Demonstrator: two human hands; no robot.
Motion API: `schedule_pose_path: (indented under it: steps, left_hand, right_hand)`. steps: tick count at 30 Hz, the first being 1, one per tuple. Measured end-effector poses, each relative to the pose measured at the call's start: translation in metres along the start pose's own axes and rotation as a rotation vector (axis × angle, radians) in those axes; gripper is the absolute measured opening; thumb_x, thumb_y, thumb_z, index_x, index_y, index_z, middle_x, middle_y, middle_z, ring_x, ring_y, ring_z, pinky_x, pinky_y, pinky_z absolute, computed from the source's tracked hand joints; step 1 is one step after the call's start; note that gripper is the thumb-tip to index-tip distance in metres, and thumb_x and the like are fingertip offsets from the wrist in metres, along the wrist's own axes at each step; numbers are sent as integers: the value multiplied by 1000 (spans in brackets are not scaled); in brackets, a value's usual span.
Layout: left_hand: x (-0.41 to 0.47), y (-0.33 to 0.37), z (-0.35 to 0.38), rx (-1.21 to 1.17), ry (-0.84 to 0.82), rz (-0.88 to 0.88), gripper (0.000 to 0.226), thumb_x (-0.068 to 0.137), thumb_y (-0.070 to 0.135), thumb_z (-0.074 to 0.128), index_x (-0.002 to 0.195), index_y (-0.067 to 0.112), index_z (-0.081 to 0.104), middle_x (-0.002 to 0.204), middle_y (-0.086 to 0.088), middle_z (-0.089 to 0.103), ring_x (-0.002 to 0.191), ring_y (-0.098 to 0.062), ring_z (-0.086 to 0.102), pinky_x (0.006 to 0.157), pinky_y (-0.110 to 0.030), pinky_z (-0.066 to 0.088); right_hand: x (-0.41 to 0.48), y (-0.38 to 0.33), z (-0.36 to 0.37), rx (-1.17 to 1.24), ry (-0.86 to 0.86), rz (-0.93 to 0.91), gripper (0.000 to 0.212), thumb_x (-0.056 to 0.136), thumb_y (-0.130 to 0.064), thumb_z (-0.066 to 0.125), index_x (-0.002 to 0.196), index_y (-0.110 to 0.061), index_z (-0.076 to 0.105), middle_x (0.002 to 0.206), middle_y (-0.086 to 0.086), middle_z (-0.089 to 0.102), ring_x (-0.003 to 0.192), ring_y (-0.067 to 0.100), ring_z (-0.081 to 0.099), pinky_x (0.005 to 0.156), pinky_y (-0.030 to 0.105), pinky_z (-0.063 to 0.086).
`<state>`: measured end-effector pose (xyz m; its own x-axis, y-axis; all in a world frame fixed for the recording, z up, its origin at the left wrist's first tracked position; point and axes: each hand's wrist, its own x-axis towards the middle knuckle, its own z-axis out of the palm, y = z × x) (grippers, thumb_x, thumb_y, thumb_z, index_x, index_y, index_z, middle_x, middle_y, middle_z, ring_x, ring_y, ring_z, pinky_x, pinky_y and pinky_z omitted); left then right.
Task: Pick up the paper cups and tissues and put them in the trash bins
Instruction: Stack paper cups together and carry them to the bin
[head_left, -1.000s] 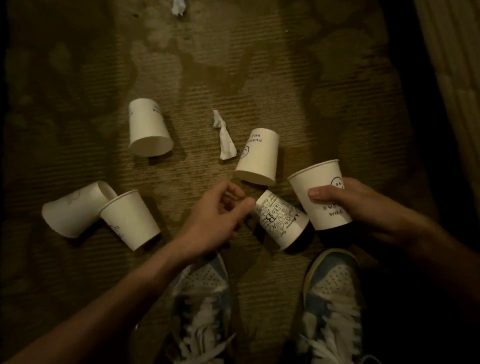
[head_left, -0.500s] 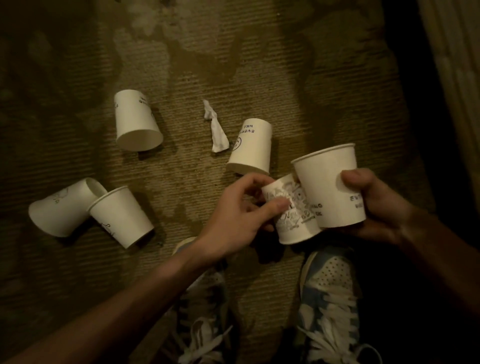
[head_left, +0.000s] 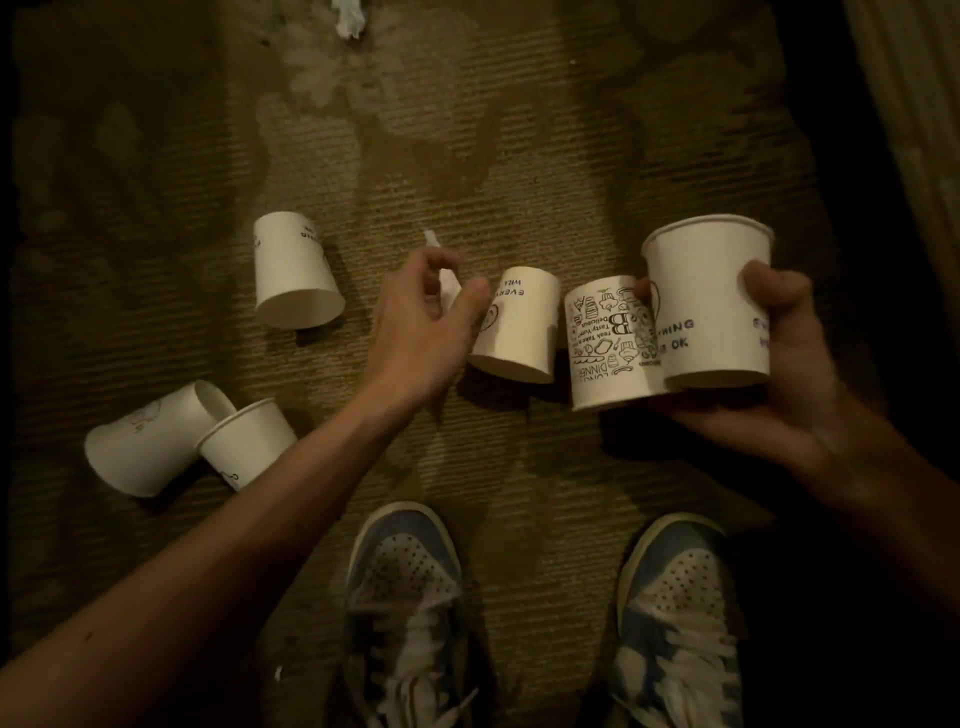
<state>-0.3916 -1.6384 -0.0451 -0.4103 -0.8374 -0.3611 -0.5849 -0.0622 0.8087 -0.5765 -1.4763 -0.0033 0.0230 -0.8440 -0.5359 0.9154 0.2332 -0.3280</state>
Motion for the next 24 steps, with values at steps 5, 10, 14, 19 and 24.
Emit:
schedule_pose_path:
  steps: [5, 10, 14, 19, 24]
  left_hand:
    - [31, -21, 0, 258, -42, 23, 44, 100, 41, 50, 143, 38, 42, 119, 6, 34, 111, -12, 44, 96, -30, 38]
    - [45, -25, -3, 398, 9, 224, 28, 96, 24, 61, 123, 20, 65, 111, 6, 59, 85, 4, 51, 74, -4, 38]
    - [48, -28, -6, 427, 3, 300, 15, 92, 21, 66, 106, 17, 71, 96, 10, 63, 76, 5, 54, 68, -3, 42]
    - [47, -31, -8, 430, -7, 277, 10, 92, 25, 66, 98, 17, 68, 110, 6, 44, 98, -7, 46, 74, -6, 32]
    - [33, -24, -12, 48, -33, 191, 8, 95, 23, 62, 98, 16, 62, 114, 7, 64, 99, -6, 62, 82, -22, 53]
  right_hand:
    - [11, 7, -3, 19, 52, 48, 80, 45, -41, 88, 115, -8, 65, 128, 12, 58, 131, 29, 48, 99, 57, 45]
    - [16, 9, -6, 35, 68, 78, 77, 45, -40, 89, 111, -8, 68, 132, 11, 55, 133, 30, 47, 100, 59, 43]
    - [19, 10, -8, 59, 69, 83, 77, 44, -39, 89, 111, -8, 68, 132, 11, 54, 134, 30, 46, 100, 58, 44]
    - [21, 8, -9, 52, 41, 78, 73, 45, -40, 88, 108, -8, 69, 124, 11, 60, 129, 28, 50, 98, 57, 47]
    - [24, 9, -9, 50, 13, 87, 73, 46, -40, 89, 108, -8, 69, 126, 14, 61, 128, 31, 52, 97, 58, 47]
